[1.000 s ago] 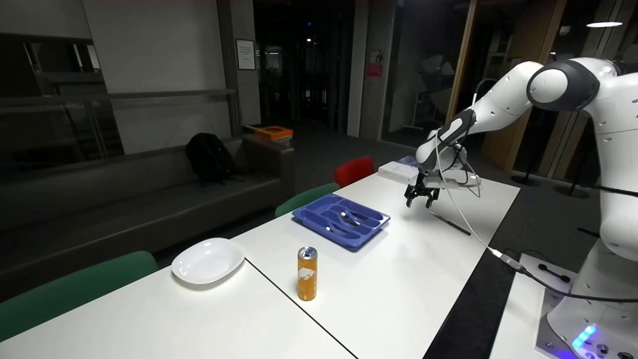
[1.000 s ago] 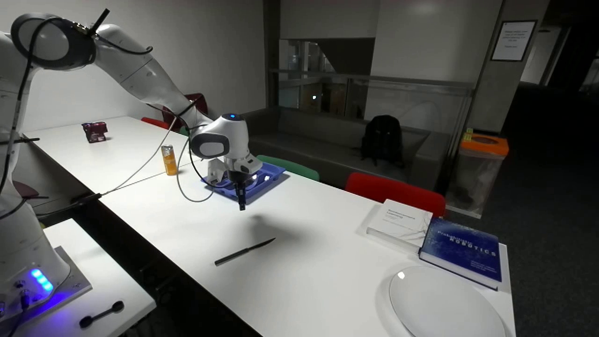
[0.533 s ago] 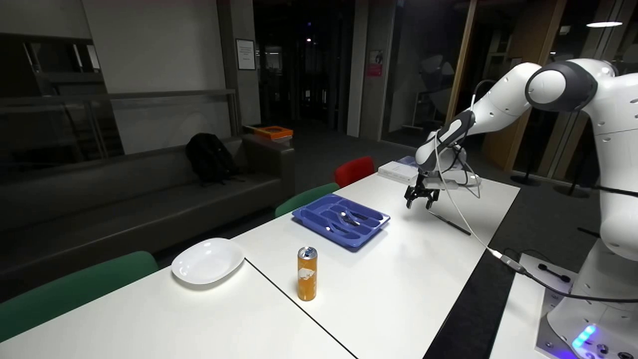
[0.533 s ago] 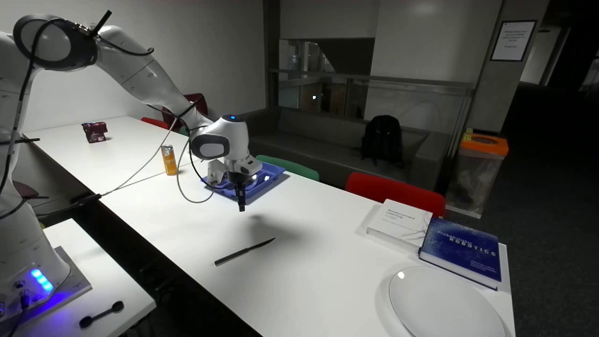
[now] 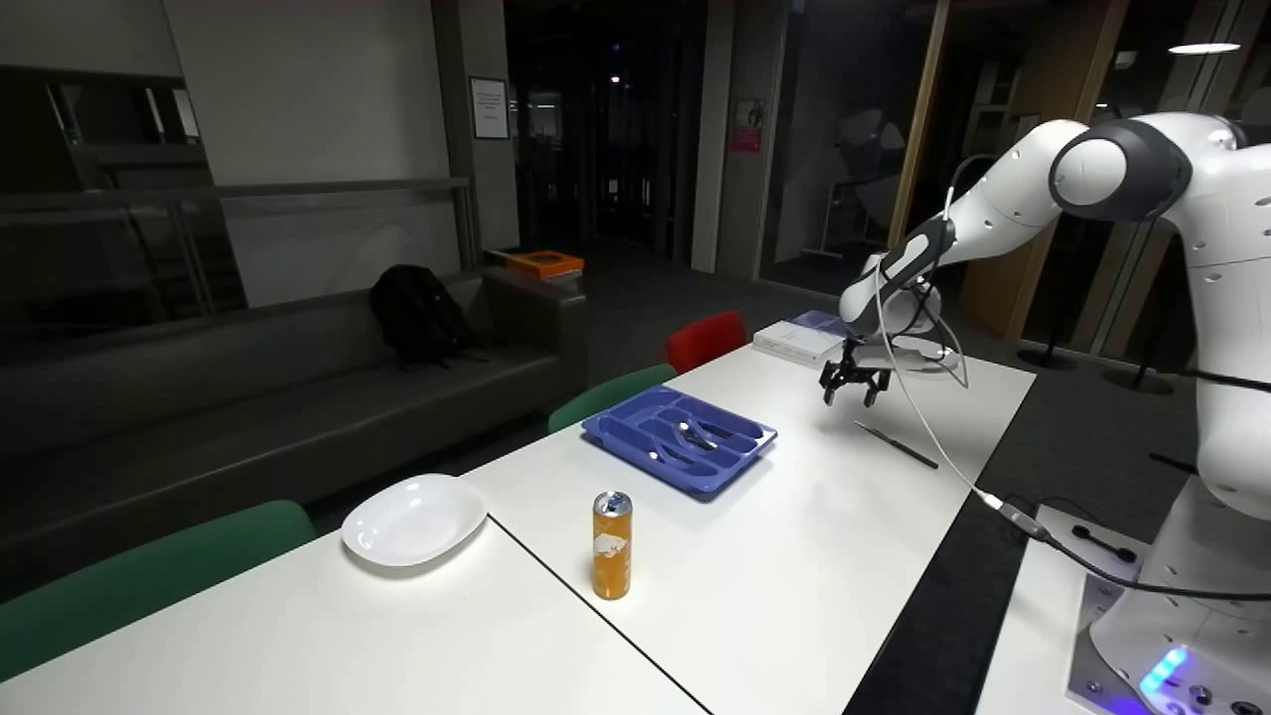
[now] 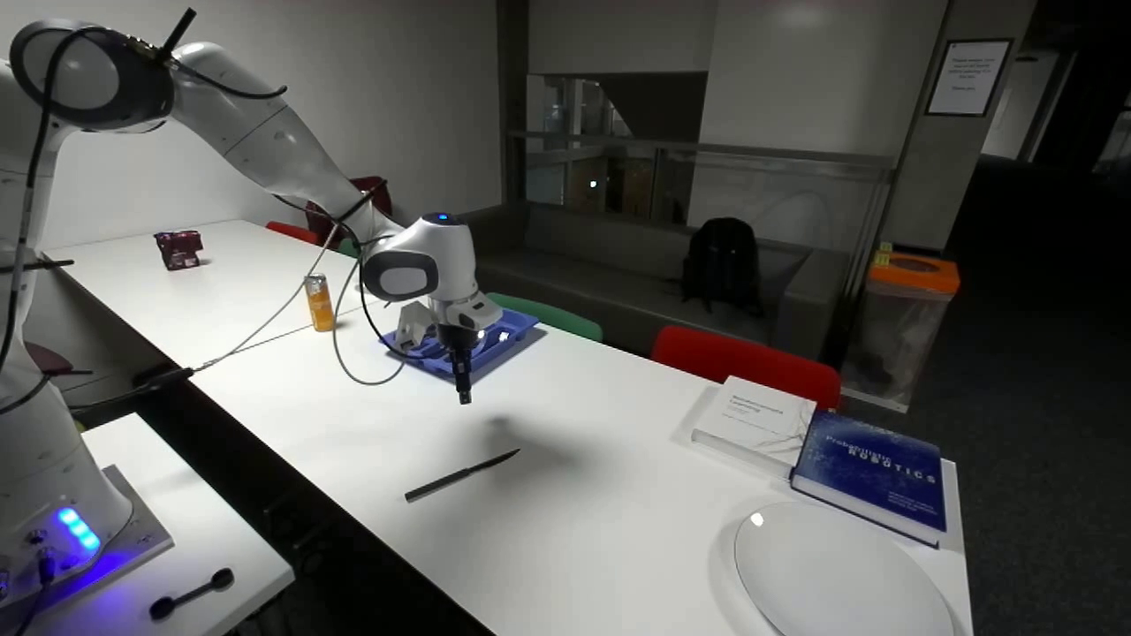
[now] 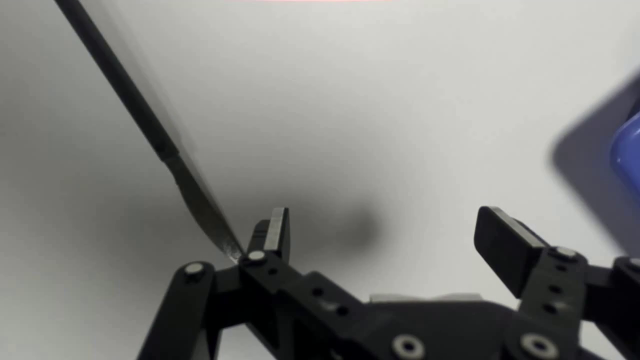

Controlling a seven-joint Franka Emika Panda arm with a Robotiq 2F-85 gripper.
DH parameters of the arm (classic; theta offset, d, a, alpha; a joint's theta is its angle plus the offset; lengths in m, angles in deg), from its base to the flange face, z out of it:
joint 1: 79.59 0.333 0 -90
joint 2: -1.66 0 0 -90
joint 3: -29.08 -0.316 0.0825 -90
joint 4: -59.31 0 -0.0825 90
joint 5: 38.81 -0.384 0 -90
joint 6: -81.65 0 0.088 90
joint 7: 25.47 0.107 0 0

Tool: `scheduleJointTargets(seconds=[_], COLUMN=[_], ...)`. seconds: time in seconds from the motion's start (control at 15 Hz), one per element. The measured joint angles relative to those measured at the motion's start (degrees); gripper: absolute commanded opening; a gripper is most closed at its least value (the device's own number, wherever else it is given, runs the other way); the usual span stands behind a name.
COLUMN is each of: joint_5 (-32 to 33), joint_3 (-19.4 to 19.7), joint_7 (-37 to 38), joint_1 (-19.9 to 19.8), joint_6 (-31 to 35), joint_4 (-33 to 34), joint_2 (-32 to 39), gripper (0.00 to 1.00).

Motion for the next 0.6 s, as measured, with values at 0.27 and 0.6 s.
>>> scheduleJointTargets(seconds=[0.27,0.6], joint_5=[0.0,0.0], joint_3=[1.9,2.7], joint_7=[-0.2,-1.3], joint_1=[-1.7,-4.3], joint_6=[-0.3,-5.0], joint_4=[-0.1,0.1], joint_2=[-0.1,1.8], gripper=[1.00,1.00])
